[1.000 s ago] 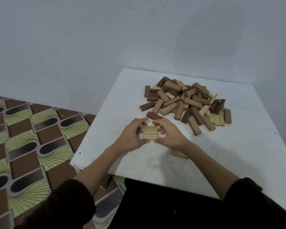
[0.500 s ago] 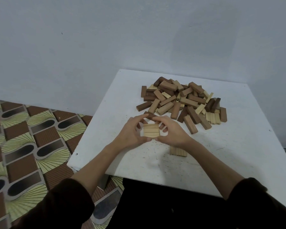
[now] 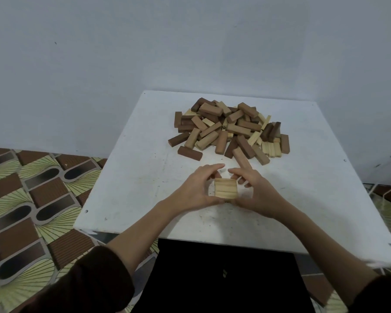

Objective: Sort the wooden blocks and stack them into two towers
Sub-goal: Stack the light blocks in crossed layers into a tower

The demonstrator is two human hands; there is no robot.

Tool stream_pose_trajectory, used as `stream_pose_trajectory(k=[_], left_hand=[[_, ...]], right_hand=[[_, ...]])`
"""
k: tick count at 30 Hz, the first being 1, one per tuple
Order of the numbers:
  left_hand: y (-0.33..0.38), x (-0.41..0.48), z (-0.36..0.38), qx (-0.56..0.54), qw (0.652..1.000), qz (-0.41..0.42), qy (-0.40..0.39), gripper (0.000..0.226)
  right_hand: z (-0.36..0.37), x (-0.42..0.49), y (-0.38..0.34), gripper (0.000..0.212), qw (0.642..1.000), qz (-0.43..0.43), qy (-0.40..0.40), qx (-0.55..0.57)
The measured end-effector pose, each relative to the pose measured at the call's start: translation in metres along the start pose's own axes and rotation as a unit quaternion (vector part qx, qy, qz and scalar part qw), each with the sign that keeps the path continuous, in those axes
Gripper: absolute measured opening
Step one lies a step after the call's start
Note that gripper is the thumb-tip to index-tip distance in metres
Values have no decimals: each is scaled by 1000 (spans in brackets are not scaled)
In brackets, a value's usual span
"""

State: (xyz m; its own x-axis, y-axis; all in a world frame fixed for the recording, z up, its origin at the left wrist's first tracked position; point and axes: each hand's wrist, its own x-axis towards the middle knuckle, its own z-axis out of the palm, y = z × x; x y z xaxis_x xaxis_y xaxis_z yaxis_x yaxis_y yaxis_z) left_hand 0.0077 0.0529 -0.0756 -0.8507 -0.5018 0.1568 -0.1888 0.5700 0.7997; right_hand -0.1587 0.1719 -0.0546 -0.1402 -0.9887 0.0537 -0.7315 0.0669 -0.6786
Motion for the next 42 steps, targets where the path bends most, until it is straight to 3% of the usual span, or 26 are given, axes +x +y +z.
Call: stream_pose_trajectory(k=[8,14,22,30,34,39,42], left_hand=[[-2,-1,8,7,1000,0,-17,89],[-4,4,10,18,1000,10,-2,85],[-6,10,6,30,999,16,19,83],[-2,-1,9,44,999,-11,18,86],[-1,-13,14,162,986,-12,28,84],[-5,-17,25,301,952,-58,-7,97],[-2,-17,27,338,938,-66,-23,98]], right_hand=[[7,-1,9,77,1000,-9,-15,-16],[12,6,8,66,997,-63,20,-41],[12,16,11,67,992,-106,47,-49],[14,6,5,80,998,-33,49,-31],[22,-7,-3,79,994,49,91,-46],[32,-20,-3,79,974,96,21,-204],[37,-22,-2,97,957,75,-5,-281]])
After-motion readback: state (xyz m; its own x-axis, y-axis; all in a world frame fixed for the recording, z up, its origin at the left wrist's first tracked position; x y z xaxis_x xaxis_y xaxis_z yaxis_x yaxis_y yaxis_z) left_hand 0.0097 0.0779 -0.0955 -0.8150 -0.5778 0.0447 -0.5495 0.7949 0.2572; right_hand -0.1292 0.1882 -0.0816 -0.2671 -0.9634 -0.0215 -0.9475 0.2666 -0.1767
